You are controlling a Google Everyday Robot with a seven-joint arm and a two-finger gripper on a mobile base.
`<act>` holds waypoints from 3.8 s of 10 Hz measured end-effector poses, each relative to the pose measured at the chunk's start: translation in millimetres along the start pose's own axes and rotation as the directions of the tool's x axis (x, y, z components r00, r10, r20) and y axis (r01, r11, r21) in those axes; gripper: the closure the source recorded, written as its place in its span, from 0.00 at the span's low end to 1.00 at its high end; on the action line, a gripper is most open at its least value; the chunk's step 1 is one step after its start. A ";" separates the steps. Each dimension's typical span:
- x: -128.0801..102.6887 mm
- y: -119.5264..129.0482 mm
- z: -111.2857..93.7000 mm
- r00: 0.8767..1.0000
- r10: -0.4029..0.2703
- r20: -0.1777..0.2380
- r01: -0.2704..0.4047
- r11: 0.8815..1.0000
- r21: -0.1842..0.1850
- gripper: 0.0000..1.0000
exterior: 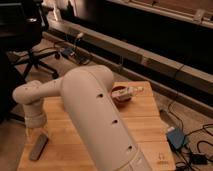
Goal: Place the eraser on the white sponge
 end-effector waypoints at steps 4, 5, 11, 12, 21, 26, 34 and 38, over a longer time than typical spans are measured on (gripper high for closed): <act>2.5 -1.0 12.6 0.999 0.015 -0.029 -0.015 1.000 -0.006 0.35; 2.1 -1.0 15.2 0.999 0.021 -0.036 -0.021 1.000 -0.003 0.35; -13.9 -3.0 29.4 0.996 0.072 -0.056 -0.072 0.997 -0.012 0.36; -16.4 -2.8 30.5 0.996 0.072 -0.056 -0.073 0.997 -0.011 0.42; -25.2 -12.9 18.1 0.997 0.047 -0.067 -0.045 0.999 0.021 1.00; -29.4 -75.1 -32.2 0.996 0.076 -0.039 -0.078 0.996 -0.042 1.00; -11.1 -160.1 -55.5 0.988 0.150 -0.027 -0.152 0.985 -0.083 1.00; -3.4 -185.3 -57.1 0.982 0.188 -0.009 -0.188 0.979 -0.083 1.00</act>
